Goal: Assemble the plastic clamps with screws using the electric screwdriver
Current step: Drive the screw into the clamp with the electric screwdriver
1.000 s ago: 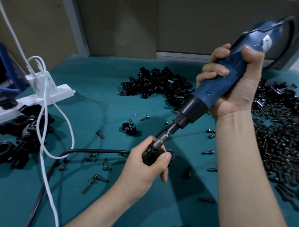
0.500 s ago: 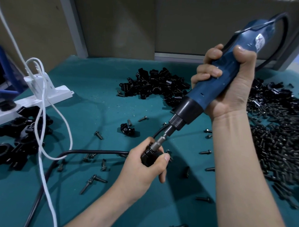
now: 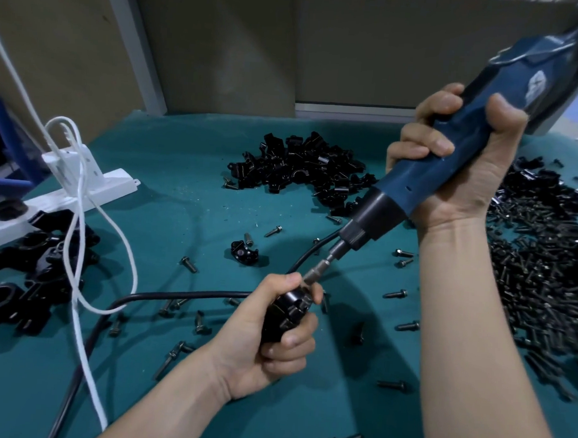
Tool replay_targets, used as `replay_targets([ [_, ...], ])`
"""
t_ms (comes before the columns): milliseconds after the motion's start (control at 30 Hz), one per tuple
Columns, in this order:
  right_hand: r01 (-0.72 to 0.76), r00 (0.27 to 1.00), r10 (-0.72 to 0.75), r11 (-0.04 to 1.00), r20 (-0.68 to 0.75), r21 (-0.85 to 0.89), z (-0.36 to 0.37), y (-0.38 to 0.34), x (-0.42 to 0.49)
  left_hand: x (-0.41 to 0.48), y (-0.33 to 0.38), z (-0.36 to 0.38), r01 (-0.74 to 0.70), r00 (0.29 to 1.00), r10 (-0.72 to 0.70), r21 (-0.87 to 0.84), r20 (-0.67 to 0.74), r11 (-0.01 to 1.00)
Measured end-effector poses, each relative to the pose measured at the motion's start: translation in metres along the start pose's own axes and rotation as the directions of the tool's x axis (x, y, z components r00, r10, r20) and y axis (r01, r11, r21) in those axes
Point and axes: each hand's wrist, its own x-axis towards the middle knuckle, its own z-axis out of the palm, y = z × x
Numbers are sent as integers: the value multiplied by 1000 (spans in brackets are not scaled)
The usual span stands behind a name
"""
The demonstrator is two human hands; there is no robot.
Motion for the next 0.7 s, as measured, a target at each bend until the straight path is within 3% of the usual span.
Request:
replay_targets([
  [100, 41, 997, -46, 997, -68, -60, 4, -8, -3, 2, 0, 0, -44, 996, 43, -18, -79, 999],
  [333, -2, 995, -15, 985, -97, -173, 13, -3, -1, 1, 1, 1, -106, 994, 106, 20, -1, 994],
  [500, -61, 995, 53, 994, -82, -95, 12, 4, 2, 0, 1, 3, -137, 985, 146, 94, -93, 986],
  [700, -31, 988, 0, 979, -153, -201, 12, -2, 1, 1, 2, 5, -181, 970, 196, 116, -140, 977],
])
